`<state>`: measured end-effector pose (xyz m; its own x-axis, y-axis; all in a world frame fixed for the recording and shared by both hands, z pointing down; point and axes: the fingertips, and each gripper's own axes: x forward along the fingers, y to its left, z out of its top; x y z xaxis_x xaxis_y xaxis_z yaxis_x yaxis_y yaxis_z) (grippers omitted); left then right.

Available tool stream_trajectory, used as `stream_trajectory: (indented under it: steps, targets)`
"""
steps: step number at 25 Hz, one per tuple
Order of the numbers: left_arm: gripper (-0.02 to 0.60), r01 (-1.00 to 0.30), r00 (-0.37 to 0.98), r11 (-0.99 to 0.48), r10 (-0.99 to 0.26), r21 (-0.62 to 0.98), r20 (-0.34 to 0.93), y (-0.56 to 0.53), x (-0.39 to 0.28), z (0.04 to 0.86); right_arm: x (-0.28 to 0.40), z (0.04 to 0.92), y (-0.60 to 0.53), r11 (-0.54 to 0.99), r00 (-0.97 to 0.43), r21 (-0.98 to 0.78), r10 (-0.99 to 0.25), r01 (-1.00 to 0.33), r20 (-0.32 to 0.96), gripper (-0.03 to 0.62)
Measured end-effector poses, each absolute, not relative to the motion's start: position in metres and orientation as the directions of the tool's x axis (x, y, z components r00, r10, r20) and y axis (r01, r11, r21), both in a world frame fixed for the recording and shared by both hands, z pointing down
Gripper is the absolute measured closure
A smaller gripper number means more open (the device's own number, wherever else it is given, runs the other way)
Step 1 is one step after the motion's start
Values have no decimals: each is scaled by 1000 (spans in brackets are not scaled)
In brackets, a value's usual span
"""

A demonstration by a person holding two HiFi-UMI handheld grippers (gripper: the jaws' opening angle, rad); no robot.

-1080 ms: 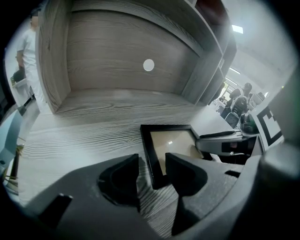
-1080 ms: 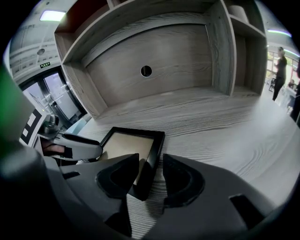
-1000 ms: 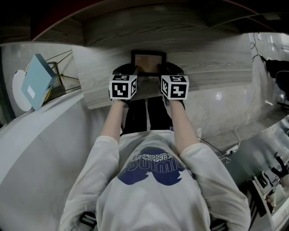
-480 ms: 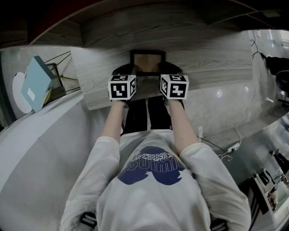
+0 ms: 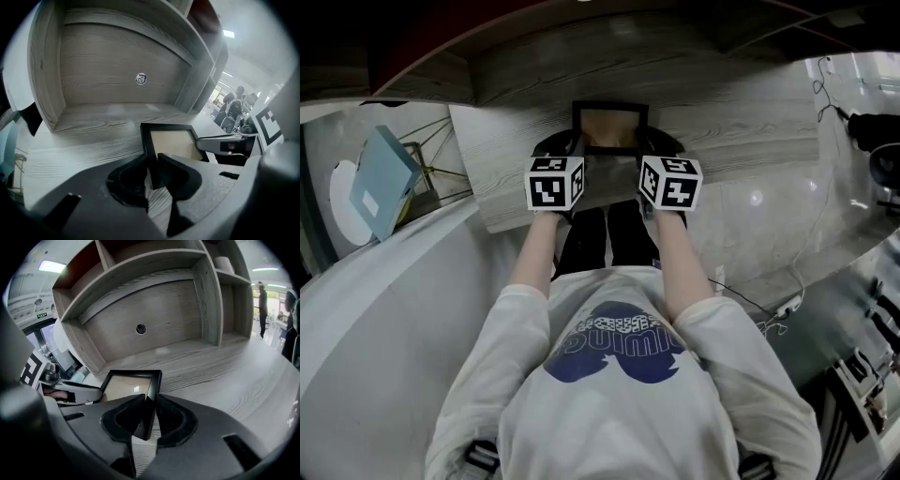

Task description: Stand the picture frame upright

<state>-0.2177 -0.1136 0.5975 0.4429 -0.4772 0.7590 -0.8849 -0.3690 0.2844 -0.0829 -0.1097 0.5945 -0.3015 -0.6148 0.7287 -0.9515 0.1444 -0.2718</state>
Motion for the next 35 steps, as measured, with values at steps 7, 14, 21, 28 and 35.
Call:
stream_trajectory:
  steps: [7,14,21,28,35]
  targets:
    - [503,-852,491,-451,-515,266,703,-126,-207,550,-72,544,-114,125,-267,-254,-696,-959,666,523]
    - [503,-799,559,-547,-525,249,642,-133,-186,509,-53,502,-110,79,-200,-219,-768,-972,608,523]
    - [503,-730,632,-641,-499,239,593,-124,-149,485,-20,472,-90,23,-121,-180,-823,-983,555,523]
    - [503,-700,658,-679,-490,223,572,-113,-109,467,19,453,-73,0,-95,-179,-848,-984,521,523]
    - [503,-728,630,-653,-518,209,578,-99,-59,461,70,447,-64,58,-154,-198,-846,-978,510,522]
